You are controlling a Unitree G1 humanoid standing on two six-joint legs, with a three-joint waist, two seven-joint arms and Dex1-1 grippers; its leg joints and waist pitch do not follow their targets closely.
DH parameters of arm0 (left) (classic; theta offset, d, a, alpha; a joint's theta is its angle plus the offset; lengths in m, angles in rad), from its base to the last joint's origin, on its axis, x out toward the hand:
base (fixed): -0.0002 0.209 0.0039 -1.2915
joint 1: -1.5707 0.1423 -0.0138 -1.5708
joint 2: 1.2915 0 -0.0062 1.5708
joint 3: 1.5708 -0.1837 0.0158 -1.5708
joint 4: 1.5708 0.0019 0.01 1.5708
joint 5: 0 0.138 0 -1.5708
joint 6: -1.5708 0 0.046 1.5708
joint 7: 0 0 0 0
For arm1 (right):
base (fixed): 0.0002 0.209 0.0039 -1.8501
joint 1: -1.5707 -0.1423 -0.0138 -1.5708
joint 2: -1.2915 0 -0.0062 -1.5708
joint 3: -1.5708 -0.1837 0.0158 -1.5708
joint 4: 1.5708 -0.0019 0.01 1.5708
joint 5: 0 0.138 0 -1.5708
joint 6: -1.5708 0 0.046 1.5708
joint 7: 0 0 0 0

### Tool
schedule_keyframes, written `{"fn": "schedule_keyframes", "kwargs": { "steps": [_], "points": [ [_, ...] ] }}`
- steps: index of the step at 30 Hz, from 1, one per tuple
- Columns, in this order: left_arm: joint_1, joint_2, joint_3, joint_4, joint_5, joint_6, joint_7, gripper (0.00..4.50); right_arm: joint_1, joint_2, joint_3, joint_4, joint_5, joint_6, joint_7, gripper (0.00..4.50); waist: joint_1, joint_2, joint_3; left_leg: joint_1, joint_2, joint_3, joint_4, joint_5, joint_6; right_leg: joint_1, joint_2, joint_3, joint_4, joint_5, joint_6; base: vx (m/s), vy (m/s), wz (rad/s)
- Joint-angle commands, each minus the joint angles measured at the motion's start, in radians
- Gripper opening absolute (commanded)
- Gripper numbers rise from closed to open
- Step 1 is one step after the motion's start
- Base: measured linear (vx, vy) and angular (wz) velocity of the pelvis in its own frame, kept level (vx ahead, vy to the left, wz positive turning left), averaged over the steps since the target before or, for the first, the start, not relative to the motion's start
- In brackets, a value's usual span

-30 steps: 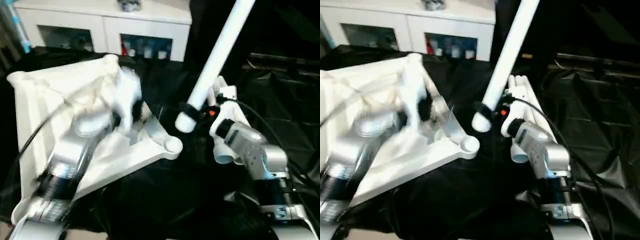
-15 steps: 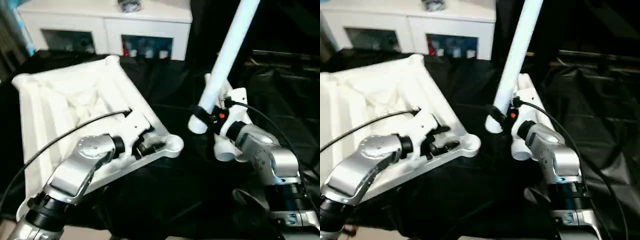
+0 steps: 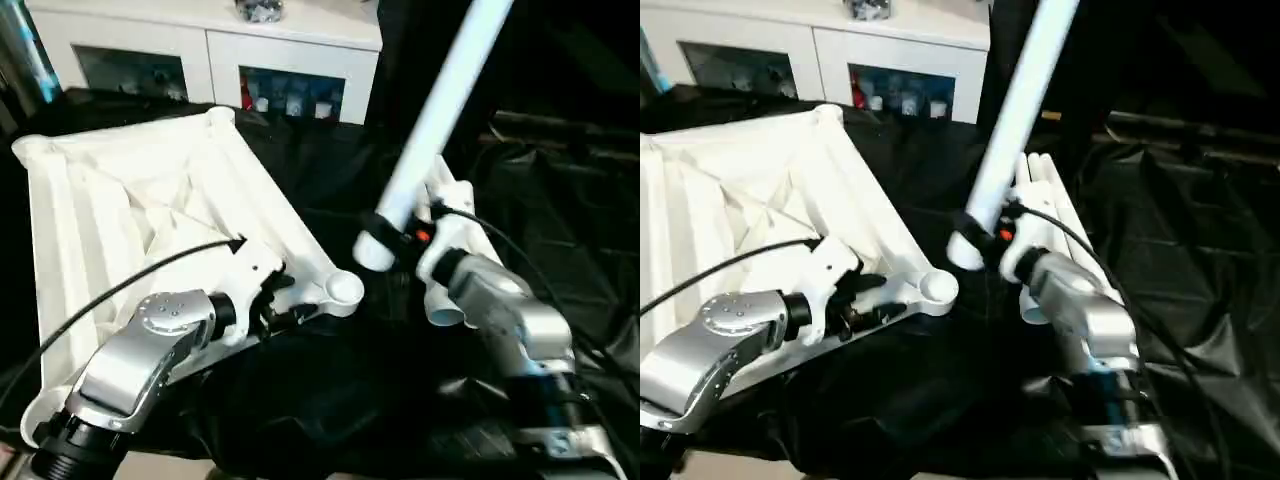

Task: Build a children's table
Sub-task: Pick table leg, then insert table leg to table base

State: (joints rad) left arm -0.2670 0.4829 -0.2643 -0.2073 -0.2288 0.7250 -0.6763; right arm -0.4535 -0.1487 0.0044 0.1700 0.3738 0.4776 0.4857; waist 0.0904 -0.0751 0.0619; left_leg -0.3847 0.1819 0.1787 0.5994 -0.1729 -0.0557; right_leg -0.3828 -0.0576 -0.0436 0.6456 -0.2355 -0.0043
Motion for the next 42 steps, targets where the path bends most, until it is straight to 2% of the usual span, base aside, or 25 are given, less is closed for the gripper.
{"fn": "schedule_keyframes", "kwargs": {
  "steps": [1,2,4,6,7,9,11,13,14,17,21,22,24,26,29,32,34,37,39,41,42],
  "points": [
    [-0.012,0.019,-0.041,0.026,0.041,0.005,0.001,3.0,-0.02,-0.014,0.001,0.011,-0.019,-0.01,0.013,1.89,-0.001,0.013,-0.064,0.028,0.047,-0.014,-0.076,-0.132,-0.04,0.032,-0.074,0.047,-0.073,-0.032,-0.154,0.0,0.0,0.0],
    [-0.013,0.02,-0.043,0.032,0.042,0.008,0.002,3.0,-0.024,-0.015,0.001,0.014,-0.019,-0.009,0.014,1.89,0.0,0.009,-0.064,0.027,0.046,-0.013,-0.075,-0.128,-0.037,0.034,-0.075,0.048,-0.074,-0.03,-0.152,0.0,0.0,0.0],
    [-0.017,0.022,-0.046,0.05,0.047,0.0,0.002,3.0,-0.036,-0.018,0.001,0.025,-0.022,-0.008,0.021,1.89,0.001,0.011,-0.065,0.026,0.045,-0.013,-0.074,-0.112,-0.037,0.036,-0.077,0.049,-0.072,-0.023,-0.156,0.0,0.0,0.0],
    [-0.018,0.024,-0.048,0.059,0.05,0.004,-0.003,3.0,-0.04,-0.021,0.004,0.031,-0.024,-0.009,0.026,1.89,0.001,0.018,-0.066,0.027,0.046,-0.014,-0.074,-0.112,-0.043,0.036,-0.076,0.048,-0.07,-0.01,-0.163,0.0,0.0,0.0],
    [-0.02,0.026,-0.05,0.074,0.056,-0.002,-0.01,3.0,-0.045,-0.028,0.011,0.038,-0.028,-0.012,0.039,1.89,-0.001,0.014,-0.066,0.026,0.046,-0.014,-0.074,-0.114,-0.042,0.037,-0.075,0.047,-0.07,-0.005,-0.165,0.0,0.0,0.0],
    [-0.025,0.023,-0.047,0.09,0.055,-0.004,-0.012,2.83,-0.05,-0.034,0.016,0.046,-0.031,-0.018,0.045,1.89,0.0,0.014,-0.066,0.026,0.045,-0.014,-0.073,-0.109,-0.04,0.038,-0.076,0.047,-0.069,0.0,-0.169,0.0,0.0,0.0],
    [-0.035,0.022,-0.045,0.109,0.055,-0.01,-0.013,2.66,-0.054,-0.039,0.02,0.052,-0.032,-0.02,0.054,1.89,0.0,0.009,-0.066,0.025,0.046,-0.013,-0.072,-0.106,-0.034,0.039,-0.077,0.048,-0.069,-0.003,-0.174,0.0,0.0,0.0],
    [-0.044,0.026,-0.046,0.131,0.056,-0.022,-0.023,2.66,-0.055,-0.044,0.026,0.062,-0.037,-0.022,0.072,1.89,0.0,0.01,-0.065,0.026,0.045,-0.013,-0.072,-0.114,-0.032,0.038,-0.077,0.048,-0.072,-0.024,-0.174,0.0,0.0,0.0],
    [-0.047,0.027,-0.046,0.138,0.056,-0.025,-0.028,2.27,-0.054,-0.047,0.029,0.067,-0.041,-0.024,0.08,1.89,0.0,0.01,-0.065,0.026,0.045,-0.013,-0.072,-0.115,-0.033,0.039,-0.076,0.048,-0.072,-0.029,-0.174,0.0,0.0,0.0],
    [-0.05,0.032,-0.044,0.14,0.043,-0.012,-0.047,2.24,-0.052,-0.049,0.033,0.076,-0.045,-0.027,0.09,1.89,0.0,0.011,-0.065,0.026,0.048,-0.014,-0.073,-0.122,-0.036,0.038,-0.078,0.047,-0.072,-0.04,-0.177,0.0,0.0,0.0],
    [-0.049,0.049,-0.048,0.126,0.033,0.011,-0.077,1.85,-0.055,-0.048,0.037,0.091,-0.048,-0.033,0.101,1.89,0.0,0.012,-0.066,0.028,0.047,-0.013,-0.072,-0.112,-0.034,0.037,-0.077,0.047,-0.07,-0.024,-0.183,0.0,0.0,0.0],
    [-0.05,0.057,-0.054,0.123,0.032,0.013,-0.09,1.81,-0.06,-0.047,0.039,0.097,-0.046,-0.035,0.11,1.89,-0.001,0.008,-0.066,0.027,0.047,-0.013,-0.072,-0.107,-0.031,0.038,-0.077,0.047,-0.07,-0.018,-0.186,0.0,0.0,0.0],
    [-0.05,0.061,-0.057,0.121,0.032,0.011,-0.096,1.71,-0.061,-0.045,0.04,0.099,-0.045,-0.035,0.115,1.89,-0.001,0.009,-0.067,0.025,0.047,-0.013,-0.072,-0.101,-0.027,0.039,-0.077,0.047,-0.068,-0.011,-0.187,0.0,0.0,0.0],
    [-0.049,0.064,-0.056,0.119,0.031,0.011,-0.104,1.4,-0.062,-0.043,0.042,0.104,-0.045,-0.037,0.121,1.89,-0.002,0.008,-0.067,0.026,0.046,-0.013,-0.071,-0.1,-0.024,0.04,-0.078,0.047,-0.069,-0.012,-0.19,0.0,0.0,0.0],
    [-0.046,0.073,-0.063,0.113,0.033,-0.002,-0.121,1.32,-0.062,-0.04,0.046,0.111,-0.039,-0.035,0.14,1.89,0.0,0.008,-0.067,0.026,0.047,-0.013,-0.071,-0.099,-0.02,0.04,-0.078,0.047,-0.068,-0.013,-0.191,0.0,0.0,0.0],
    [-0.046,0.075,-0.065,0.114,0.033,-0.003,-0.125,0.96,-0.061,-0.036,0.048,0.118,-0.035,-0.038,0.156,1.89,0.0,0.007,-0.066,0.026,0.047,-0.012,-0.071,-0.1,-0.018,0.039,-0.079,0.047,-0.069,-0.018,-0.192,0.0,0.0,0.0],
    [-0.043,0.08,-0.075,0.112,0.038,-0.006,-0.137,0.92,-0.064,-0.027,0.041,0.138,-0.021,-0.038,0.178,1.89,0.0,0.007,-0.066,0.027,0.048,-0.012,-0.071,-0.104,-0.019,0.038,-0.079,0.047,-0.07,-0.026,-0.194,0.0,0.0,0.0],
    [-0.04,0.088,-0.088,0.11,0.047,-0.017,-0.151,0.5,-0.064,-0.024,0.043,0.16,-0.016,-0.045,0.204,1.89,-0.001,0.007,-0.067,0.026,0.048,-0.013,-0.072,-0.106,-0.018,0.038,-0.079,0.046,-0.07,-0.031,-0.196,0.0,0.0,0.0],
    [-0.038,0.09,-0.093,0.111,0.051,-0.025,-0.156,0.51,-0.059,-0.024,0.051,0.178,-0.024,-0.058,0.22,1.89,-0.001,0.007,-0.067,0.026,0.049,-0.013,-0.071,-0.1,-0.016,0.038,-0.079,0.046,-0.068,-0.018,-0.198,0.0,0.0,0.0],
    [-0.036,0.095,-0.1,0.112,0.056,-0.04,-0.167,0.15,-0.055,-0.02,0.049,0.186,-0.024,-0.059,0.226,1.89,-0.001,0.007,-0.067,0.027,0.049,-0.013,-0.071,-0.097,-0.017,0.038,-0.079,0.046,-0.067,-0.01,-0.2,0.0,0.0,0.0],
    [-0.036,0.095,-0.1,0.112,0.056,-0.042,-0.168,0.08,-0.055,-0.02,0.048,0.187,-0.023,-0.059,0.227,1.89,-0.002,-0.002,-0.067,0.026,0.049,-0.011,-0.071,-0.094,-0.014,0.039,-0.079,0.046,-0.068,-0.008,-0.201,0.0,0.0,0.0]
  ]
}}
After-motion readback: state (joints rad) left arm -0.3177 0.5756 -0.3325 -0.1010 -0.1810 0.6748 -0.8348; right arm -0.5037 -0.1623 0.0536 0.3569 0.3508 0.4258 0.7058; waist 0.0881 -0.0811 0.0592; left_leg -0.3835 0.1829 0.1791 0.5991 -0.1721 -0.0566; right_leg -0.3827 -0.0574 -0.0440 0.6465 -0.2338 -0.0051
